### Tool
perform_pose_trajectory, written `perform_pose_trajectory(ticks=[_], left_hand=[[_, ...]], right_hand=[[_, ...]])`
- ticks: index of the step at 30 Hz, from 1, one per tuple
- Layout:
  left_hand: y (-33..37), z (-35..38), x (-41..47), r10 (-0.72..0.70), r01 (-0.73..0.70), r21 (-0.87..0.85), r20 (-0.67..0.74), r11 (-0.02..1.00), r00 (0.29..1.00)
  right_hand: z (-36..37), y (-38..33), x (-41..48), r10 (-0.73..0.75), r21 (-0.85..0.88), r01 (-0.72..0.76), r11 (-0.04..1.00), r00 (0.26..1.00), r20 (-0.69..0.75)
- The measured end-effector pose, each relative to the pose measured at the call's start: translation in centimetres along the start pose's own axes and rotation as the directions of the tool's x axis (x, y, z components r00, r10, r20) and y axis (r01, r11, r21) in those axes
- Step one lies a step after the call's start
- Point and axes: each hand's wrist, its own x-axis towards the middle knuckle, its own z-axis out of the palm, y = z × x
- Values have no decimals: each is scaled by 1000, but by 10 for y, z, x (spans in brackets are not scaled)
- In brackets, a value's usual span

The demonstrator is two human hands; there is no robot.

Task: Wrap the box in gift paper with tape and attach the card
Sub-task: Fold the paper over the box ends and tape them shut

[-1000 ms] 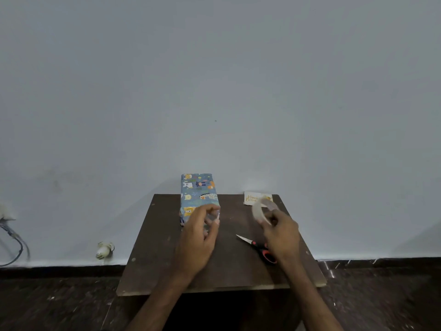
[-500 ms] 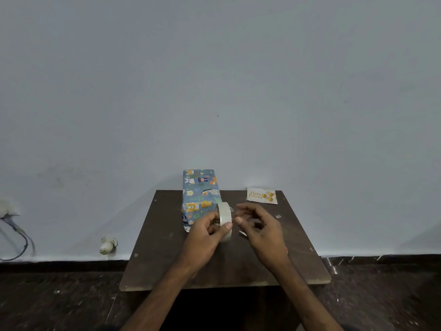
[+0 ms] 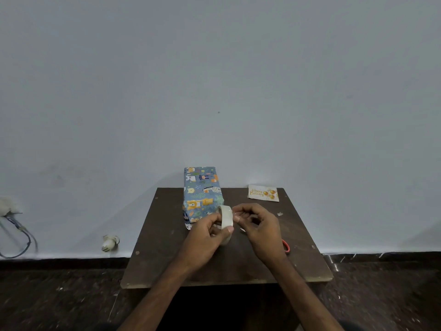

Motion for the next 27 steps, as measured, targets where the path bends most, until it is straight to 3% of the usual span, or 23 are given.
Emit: perform_pose_trajectory(ticks=[7,11,13,16,19,22,27], left_hand=[[6,-3,-5,-35,33,97,22,995,999],[6,-9,-6,-18,0,312,56,950,998],[9,-11,-8,-37,9,355,74,935,997],[12,-12,-11,-49,6,379,104,925,993],[8,-10,-12,-62,18,352,114,936,992],[6,-7,-11,-134,103,265,103,959,986],[7,-7,-10,-127,91,195,181,977,975]], right_hand=[[-2,6,1,-80,-177,85,981,996,35],[-8,3,3,-119,-409,189,893,974,190],[-9,4,2,-90,-419,168,892,976,200],[-12,5,2,139,-215,-102,971,977,161],[-11,3,2,322,22,-335,942,920,221],[-6,-4,1,372,150,-407,901,903,214],[-1,-11,-1,425,217,-456,863,888,174]])
